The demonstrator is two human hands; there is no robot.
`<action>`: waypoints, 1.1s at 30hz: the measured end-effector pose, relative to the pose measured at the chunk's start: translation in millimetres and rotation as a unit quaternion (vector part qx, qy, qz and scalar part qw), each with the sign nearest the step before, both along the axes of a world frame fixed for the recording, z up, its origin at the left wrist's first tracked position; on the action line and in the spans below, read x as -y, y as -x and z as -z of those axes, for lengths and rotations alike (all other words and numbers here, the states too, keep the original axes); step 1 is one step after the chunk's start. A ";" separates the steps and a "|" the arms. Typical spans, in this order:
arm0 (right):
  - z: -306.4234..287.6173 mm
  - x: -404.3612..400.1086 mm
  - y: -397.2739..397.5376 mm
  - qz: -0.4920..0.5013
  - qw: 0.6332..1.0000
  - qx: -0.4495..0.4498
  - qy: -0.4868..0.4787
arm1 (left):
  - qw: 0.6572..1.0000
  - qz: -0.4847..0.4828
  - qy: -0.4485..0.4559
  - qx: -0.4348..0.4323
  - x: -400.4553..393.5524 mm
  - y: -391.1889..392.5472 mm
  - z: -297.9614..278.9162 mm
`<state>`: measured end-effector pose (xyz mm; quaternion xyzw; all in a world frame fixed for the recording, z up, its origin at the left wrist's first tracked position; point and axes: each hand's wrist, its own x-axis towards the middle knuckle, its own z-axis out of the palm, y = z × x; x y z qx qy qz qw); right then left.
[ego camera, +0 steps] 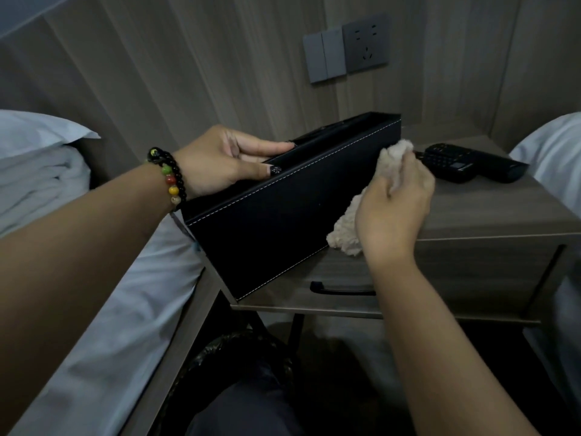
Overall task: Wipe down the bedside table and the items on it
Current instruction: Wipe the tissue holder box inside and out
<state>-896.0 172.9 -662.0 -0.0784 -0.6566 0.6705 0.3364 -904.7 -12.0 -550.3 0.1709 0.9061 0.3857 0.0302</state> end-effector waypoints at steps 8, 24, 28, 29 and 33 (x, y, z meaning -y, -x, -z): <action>12.9 48.6 -24.4 0.016 0.985 -0.148 -0.091 | 1.000 -0.002 -0.013 0.005 -1.9 -1.3 -0.5; 24.6 29.2 -6.7 0.014 0.998 -0.064 -0.006 | 1.000 -0.010 -0.023 0.012 -3.9 -1.0 -1.1; 15.8 40.1 -14.1 0.016 0.996 -0.087 -0.028 | 1.000 -0.009 -0.025 0.012 -3.8 0.8 -0.3; 15.5 48.5 -19.9 0.020 0.992 -0.112 -0.048 | 0.999 -0.009 -0.030 0.015 -4.0 1.3 0.4; 28.4 89.0 -54.0 -0.020 0.952 -0.236 -0.194 | 0.999 -0.008 -0.030 0.009 -4.3 1.4 0.3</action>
